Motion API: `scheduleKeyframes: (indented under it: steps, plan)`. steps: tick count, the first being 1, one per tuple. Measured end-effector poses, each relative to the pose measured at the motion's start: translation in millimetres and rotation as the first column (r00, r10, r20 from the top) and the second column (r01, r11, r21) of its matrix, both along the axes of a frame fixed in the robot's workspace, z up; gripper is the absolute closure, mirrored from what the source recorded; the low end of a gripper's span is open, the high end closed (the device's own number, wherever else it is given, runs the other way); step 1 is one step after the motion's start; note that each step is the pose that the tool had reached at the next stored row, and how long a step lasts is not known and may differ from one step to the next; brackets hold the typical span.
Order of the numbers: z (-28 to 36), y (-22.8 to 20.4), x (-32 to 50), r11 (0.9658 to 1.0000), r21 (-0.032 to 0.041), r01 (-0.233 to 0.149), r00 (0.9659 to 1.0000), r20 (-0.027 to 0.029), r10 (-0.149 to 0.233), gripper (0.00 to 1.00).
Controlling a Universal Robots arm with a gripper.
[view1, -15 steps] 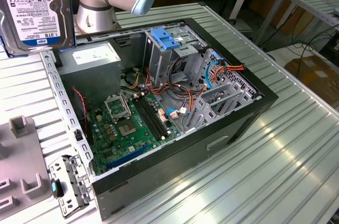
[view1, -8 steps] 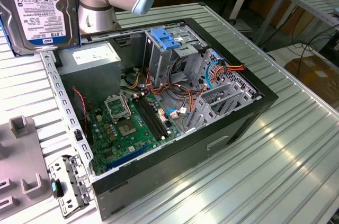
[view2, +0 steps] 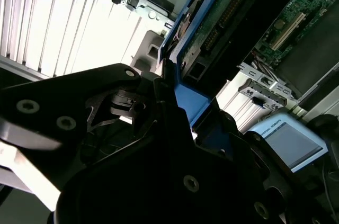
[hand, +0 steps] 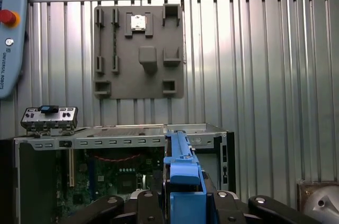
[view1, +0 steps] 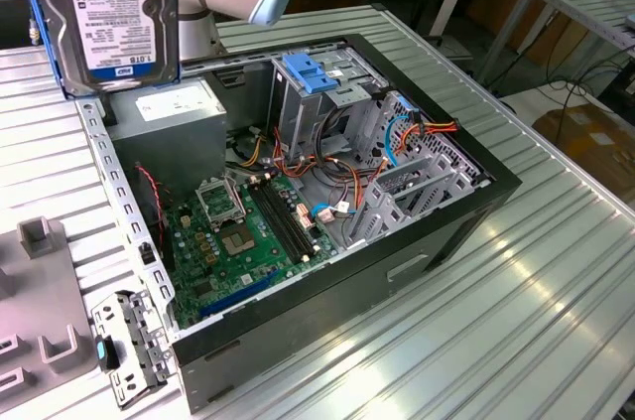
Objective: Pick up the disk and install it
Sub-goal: 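Pick up the disk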
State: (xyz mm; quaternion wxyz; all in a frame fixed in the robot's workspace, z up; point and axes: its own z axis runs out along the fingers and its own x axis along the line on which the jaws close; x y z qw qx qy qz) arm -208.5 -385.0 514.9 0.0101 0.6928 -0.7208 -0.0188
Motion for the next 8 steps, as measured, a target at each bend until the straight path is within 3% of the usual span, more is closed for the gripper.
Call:
scheduleKeyframes:
  steps: [8]
  plan:
    - [0.0, -3.6, 6.7, 1.0, 0.0, 0.0, 1.0, 0.0, 0.0, 0.63]
